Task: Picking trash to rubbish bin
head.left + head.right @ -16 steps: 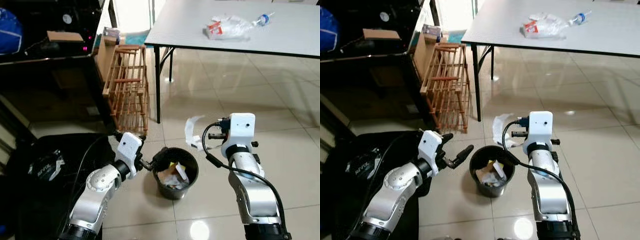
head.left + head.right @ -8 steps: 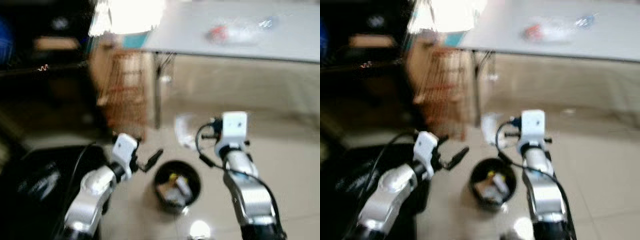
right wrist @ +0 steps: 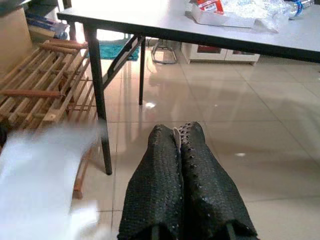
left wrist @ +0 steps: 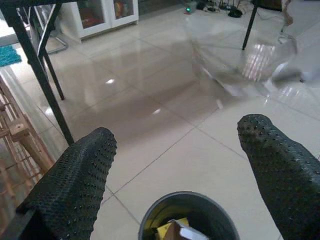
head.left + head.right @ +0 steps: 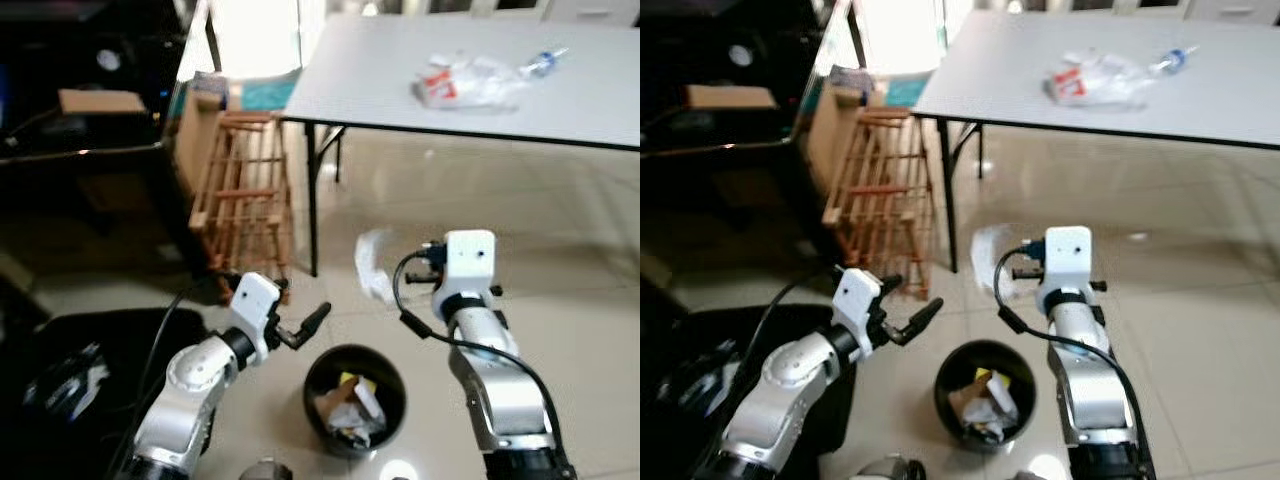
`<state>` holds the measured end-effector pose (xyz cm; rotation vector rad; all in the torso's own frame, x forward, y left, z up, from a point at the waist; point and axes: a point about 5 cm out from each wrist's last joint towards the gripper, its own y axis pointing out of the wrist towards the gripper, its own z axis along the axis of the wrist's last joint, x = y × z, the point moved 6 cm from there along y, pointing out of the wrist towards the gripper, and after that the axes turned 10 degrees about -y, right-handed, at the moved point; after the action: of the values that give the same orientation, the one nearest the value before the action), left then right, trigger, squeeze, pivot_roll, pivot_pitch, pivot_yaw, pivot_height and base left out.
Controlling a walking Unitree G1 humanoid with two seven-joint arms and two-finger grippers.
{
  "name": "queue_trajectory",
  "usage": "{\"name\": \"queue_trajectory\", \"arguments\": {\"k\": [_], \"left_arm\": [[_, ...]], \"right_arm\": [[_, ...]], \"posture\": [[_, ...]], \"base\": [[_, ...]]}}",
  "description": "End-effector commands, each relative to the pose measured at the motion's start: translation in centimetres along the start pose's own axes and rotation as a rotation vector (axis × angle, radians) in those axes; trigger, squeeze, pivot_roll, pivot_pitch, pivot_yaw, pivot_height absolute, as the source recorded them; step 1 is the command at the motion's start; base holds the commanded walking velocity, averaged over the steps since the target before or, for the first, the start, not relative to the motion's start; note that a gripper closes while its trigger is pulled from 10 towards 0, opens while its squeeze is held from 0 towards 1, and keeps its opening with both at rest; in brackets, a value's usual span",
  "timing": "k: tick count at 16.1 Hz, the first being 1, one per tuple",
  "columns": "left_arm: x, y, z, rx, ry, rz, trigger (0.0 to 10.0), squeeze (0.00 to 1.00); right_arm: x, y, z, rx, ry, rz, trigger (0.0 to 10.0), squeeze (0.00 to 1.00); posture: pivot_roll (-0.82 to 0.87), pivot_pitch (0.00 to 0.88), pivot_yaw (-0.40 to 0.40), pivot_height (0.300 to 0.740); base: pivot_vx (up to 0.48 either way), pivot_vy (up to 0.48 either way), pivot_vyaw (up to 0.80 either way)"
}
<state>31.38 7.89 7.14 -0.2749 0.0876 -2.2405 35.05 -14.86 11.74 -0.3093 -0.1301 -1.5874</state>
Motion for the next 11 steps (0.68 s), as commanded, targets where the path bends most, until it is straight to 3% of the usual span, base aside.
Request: {"name": "queue_trajectory", "arguments": {"k": [1,8,11], "left_arm": [[0.3,-0.02,-0.21,-0.013,0.007,-0.014,10.0,0.0],[0.41,-0.15,-0.46,-0.026,0.014,-0.029,10.0,0.0],[0.45,-0.2,-0.54,-0.033,0.019,-0.035,10.0,0.0]], "right_arm": [[0.32,-0.14,-0.01,0.001,0.009,-0.008,0.0,0.0],[0.06,-0.11,-0.25,-0.01,0.017,-0.003,0.0,0.0],[0.06,-0.08,-0.47,-0.02,0.029,-0.006,0.0,0.0]], "posture": [[-0.01,0.11,0.041,0.74],[-0.01,0.113,0.047,0.74],[-0.01,0.115,0.051,0.74]], "base": [[0.0,0.0,0.0],[0.0,0.0,0.0],[0.0,0.0,-0.72]]}}
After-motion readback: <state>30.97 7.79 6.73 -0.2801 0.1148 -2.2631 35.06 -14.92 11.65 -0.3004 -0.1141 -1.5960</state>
